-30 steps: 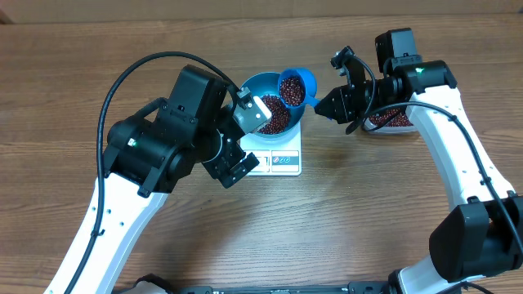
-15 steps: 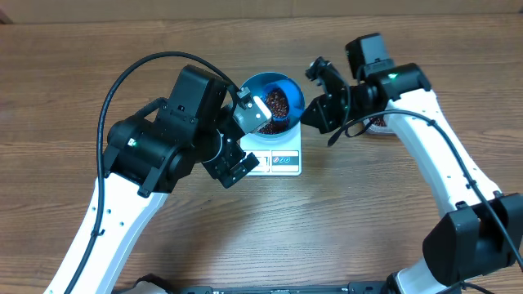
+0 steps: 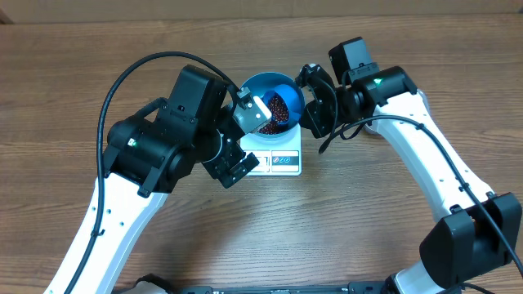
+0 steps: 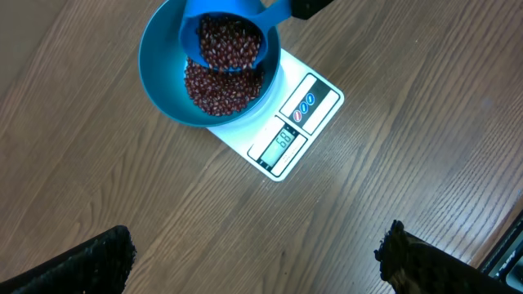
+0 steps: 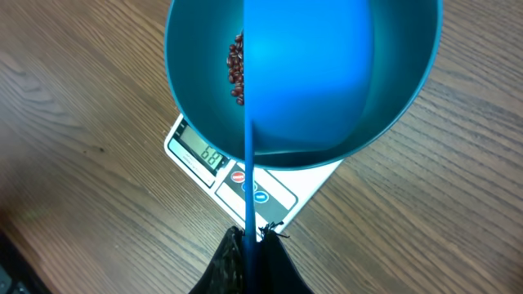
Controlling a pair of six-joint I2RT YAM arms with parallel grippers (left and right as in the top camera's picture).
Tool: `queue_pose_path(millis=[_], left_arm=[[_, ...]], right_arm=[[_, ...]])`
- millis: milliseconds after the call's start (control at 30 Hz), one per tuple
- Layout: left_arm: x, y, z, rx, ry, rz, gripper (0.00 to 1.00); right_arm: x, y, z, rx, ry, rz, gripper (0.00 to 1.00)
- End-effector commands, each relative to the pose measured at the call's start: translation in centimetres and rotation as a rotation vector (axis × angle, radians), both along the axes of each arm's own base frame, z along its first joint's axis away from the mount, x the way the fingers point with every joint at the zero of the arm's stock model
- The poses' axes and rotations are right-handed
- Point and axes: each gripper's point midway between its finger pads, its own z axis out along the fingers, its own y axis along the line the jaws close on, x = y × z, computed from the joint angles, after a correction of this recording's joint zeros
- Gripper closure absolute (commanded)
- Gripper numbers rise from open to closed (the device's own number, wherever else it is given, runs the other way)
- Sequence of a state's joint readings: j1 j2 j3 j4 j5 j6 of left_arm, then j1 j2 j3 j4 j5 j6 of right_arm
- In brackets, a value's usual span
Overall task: Scoop item into bowl and weigh 150g on scale
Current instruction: 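Tilt the blue cup with the right gripper to pour beans into the bowl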
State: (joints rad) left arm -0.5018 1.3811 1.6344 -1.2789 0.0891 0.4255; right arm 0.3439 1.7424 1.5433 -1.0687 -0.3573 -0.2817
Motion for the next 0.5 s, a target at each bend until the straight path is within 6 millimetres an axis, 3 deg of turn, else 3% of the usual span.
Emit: queue_pose_path(millis=[0,467], left_arm=[[0.1,0.1,0.9,-0.01,-0.025,0.006,0.0],[0.2,0.1,0.9,-0.01,-0.025,0.006,0.0]], right_arm=[[0.9,0.3,1.2,-0.024,-0.067,0.008,0.96],[2.0,0.5,1.5,-0.041,-0.125,0.001,0.96]])
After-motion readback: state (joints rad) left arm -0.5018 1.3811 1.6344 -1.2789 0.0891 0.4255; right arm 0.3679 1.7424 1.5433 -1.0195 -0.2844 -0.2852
